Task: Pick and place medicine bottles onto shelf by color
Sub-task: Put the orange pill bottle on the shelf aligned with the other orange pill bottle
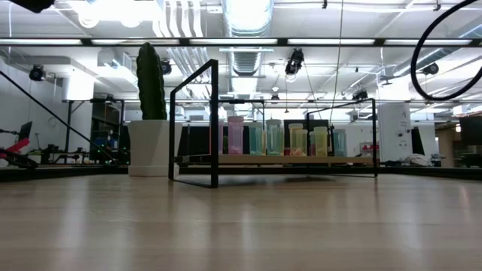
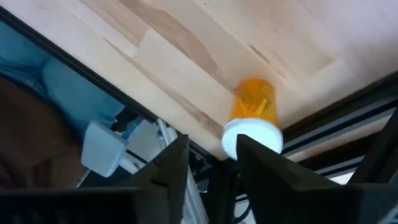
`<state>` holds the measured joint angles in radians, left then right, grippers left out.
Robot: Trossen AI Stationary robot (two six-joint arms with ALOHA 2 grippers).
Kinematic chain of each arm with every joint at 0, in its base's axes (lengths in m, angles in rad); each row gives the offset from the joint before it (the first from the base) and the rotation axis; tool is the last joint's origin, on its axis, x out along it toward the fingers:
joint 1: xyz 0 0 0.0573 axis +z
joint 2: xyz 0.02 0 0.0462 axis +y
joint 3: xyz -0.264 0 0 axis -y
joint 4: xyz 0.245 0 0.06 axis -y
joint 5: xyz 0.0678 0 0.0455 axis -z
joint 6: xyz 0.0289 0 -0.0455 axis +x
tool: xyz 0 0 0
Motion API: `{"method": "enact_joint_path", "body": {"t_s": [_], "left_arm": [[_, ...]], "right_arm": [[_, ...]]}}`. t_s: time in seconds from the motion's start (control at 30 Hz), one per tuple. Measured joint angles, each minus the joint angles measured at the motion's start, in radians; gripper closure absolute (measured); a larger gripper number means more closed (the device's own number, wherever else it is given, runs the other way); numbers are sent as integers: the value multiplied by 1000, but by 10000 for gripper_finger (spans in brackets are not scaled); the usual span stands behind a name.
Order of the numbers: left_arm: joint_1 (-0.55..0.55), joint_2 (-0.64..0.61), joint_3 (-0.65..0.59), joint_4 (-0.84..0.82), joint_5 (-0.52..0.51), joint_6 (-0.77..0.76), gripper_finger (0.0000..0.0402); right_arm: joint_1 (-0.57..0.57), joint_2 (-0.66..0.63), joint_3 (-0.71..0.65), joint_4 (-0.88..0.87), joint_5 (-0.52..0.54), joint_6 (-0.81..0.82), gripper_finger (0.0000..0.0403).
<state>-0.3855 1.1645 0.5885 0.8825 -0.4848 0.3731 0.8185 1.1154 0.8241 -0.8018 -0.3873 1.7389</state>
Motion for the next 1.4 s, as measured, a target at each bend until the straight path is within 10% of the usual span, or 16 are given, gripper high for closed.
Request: {"method": "enact_joint_path", "body": {"t_s": [0.43, 1.4], "left_arm": [[0, 0, -4, -1, 0, 8, 121], [0, 0, -6, -1, 0, 6, 121]], "right_arm": [[130, 0, 26, 0, 21, 220, 160], [168, 1, 22, -40, 78, 284, 158]]}}
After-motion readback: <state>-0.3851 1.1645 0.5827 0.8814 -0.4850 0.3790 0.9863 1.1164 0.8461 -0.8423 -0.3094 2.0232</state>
